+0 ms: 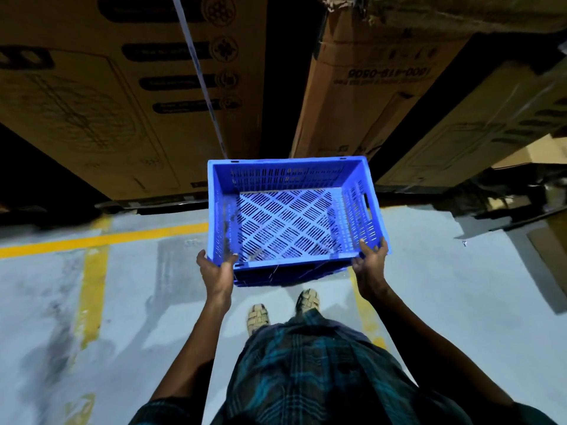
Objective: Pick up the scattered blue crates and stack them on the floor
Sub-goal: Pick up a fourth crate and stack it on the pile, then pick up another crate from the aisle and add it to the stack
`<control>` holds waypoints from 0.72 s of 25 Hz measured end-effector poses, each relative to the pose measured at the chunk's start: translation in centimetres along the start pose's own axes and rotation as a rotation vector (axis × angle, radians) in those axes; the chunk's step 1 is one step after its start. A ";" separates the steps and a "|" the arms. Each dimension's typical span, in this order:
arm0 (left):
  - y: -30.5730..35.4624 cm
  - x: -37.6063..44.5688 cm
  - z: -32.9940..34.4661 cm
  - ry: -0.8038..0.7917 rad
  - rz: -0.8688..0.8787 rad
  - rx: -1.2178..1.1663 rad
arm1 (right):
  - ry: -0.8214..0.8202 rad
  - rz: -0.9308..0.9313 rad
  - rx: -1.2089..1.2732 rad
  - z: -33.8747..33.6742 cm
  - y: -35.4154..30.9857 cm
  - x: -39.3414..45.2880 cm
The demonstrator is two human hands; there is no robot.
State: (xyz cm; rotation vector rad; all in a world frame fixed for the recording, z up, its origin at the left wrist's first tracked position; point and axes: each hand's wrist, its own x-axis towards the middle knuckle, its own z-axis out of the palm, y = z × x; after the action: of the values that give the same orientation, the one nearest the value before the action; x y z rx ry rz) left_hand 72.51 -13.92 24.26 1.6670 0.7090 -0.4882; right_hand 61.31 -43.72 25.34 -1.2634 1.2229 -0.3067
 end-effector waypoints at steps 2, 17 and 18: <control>-0.3 -0.8 -0.2 -0.002 0.039 0.026 | -0.048 -0.003 -0.080 0.2 1.1 -1.1; -11.1 -25.1 -3.2 0.309 0.462 -0.047 | -0.862 -0.546 -0.612 -3.1 -1.8 -14.9; -13.3 -27.3 -3.9 0.362 0.435 -0.077 | -0.951 -0.570 -0.647 -3.5 -1.0 -16.7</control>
State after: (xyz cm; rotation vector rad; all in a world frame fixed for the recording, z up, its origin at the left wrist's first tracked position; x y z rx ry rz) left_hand 43.39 -13.73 33.59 1.7908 0.5885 0.1515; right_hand 52.28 -33.44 35.53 -1.9800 0.1021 0.3125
